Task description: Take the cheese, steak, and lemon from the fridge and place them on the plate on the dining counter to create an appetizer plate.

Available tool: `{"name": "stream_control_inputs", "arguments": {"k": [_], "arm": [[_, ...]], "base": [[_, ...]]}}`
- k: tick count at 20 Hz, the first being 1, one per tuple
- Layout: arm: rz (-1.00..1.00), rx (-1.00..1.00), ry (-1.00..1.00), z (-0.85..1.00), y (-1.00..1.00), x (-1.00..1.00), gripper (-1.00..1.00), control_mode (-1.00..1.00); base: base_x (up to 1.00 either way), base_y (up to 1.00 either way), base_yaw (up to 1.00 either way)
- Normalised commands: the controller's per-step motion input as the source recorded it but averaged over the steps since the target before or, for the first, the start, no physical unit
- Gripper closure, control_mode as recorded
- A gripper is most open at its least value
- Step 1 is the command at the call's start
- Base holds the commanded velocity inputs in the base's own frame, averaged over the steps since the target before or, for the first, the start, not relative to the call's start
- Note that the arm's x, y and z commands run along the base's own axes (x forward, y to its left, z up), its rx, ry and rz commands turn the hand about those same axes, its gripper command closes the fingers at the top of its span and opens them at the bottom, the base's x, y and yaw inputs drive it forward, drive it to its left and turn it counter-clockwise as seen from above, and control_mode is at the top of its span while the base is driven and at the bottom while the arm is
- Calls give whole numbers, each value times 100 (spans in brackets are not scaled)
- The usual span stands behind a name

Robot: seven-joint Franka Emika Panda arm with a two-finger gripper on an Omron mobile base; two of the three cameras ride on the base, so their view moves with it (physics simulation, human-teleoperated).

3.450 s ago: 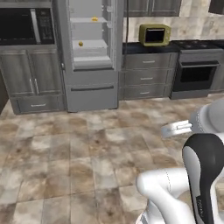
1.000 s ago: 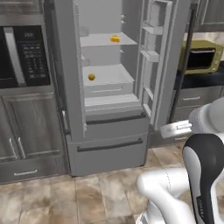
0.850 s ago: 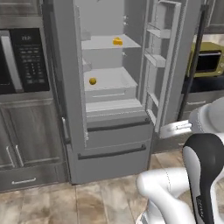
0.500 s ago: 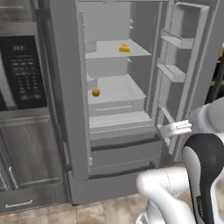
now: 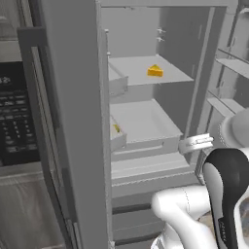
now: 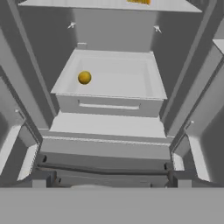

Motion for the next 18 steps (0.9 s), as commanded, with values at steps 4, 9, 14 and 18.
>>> {"name": "stream_control_inputs", "arguments": {"k": [4,9,14,18], "arm": [[0,0,0,0,0,0,-100,100],[0,0,0,0,0,0,-100,100],[0,0,0,2,0,16,-100,-100],[-3,0,0,26,0,22,-100,-100]], "base": [[99,7,-2],[68,1,0],[0,0,0],[0,0,0]]}}
